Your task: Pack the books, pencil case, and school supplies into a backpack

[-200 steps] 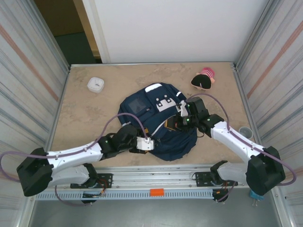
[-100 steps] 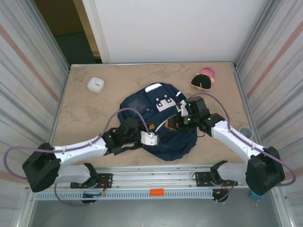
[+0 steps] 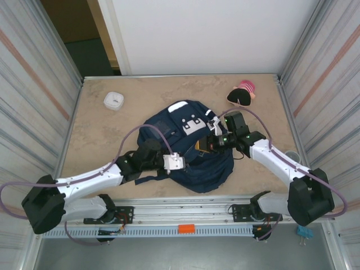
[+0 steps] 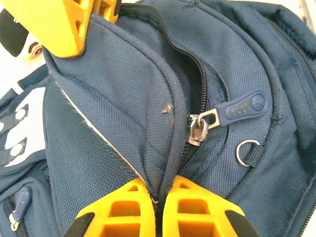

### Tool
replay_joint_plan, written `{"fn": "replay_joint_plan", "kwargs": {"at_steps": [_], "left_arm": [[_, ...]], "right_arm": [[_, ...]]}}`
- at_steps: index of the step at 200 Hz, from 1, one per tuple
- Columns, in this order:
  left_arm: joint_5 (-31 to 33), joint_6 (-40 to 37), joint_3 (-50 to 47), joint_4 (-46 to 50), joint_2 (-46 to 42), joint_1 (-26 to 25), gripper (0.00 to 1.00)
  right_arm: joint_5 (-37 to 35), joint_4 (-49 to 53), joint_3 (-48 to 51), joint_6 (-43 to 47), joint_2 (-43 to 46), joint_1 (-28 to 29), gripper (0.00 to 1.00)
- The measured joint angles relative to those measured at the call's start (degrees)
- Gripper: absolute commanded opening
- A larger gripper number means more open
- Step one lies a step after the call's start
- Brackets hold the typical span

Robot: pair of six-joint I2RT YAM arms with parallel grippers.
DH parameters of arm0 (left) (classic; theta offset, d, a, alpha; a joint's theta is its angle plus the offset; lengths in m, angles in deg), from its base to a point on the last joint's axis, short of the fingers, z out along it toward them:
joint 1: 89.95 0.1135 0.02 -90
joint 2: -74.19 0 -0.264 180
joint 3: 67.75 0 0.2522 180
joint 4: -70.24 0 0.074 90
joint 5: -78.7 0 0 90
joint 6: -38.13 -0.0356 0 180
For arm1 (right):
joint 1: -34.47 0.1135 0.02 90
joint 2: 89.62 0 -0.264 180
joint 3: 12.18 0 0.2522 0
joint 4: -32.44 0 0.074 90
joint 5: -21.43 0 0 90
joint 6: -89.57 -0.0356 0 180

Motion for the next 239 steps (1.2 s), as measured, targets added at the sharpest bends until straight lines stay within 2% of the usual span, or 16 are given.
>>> {"fn": "replay_joint_plan", "kwargs": {"at_steps": [15, 54, 81, 103, 119, 140, 160, 200, 239], "left_arm": [[-0.1, 4.0, -0.7, -0.5, -1.0, 0.0, 0.0], [0.2, 13.0, -1.0, -0.8, -0.7, -0.2, 0.0], [0.1, 16.6, -0.2, 0.1, 0.7, -0.2, 0.0], [-0.3, 18.2, 0.5, 1.0, 1.1, -0.1, 0.0], [-0.9, 18.9, 1.0, 1.6, 1.2, 0.4, 0.0], [-1.4, 19.6, 1.4, 2.2, 1.3, 0.7, 0.0], [-1.7, 19.9, 1.4, 2.2, 1.3, 0.8, 0.0], [-2.3, 20.1, 1.6, 2.3, 1.7, 1.0, 0.0], [-2.9, 20.1, 1.7, 2.4, 1.8, 1.4, 0.0]], "right_arm": [[0.3, 0.1, -0.5, 1.8, -0.1, -0.1, 0.29], [-5.7, 3.8, -2.7, 6.4, 3.4, -0.7, 0.43], [-15.5, 9.5, -2.4, 7.5, 12.7, 2.8, 0.42], [-23.1, 12.8, -0.8, 7.1, 21.0, 9.7, 0.42], [-28.0, 14.6, 0.5, 6.2, 23.6, 15.7, 0.41], [-33.3, 15.7, 1.1, 4.1, 22.1, 23.1, 0.41], [-36.2, 15.1, 1.2, 2.6, 17.8, 27.3, 0.4], [-37.4, 11.3, 1.2, 1.3, 10.3, 28.7, 0.4], [-37.4, 8.8, 1.2, 1.3, 8.3, 29.9, 0.39]]}}
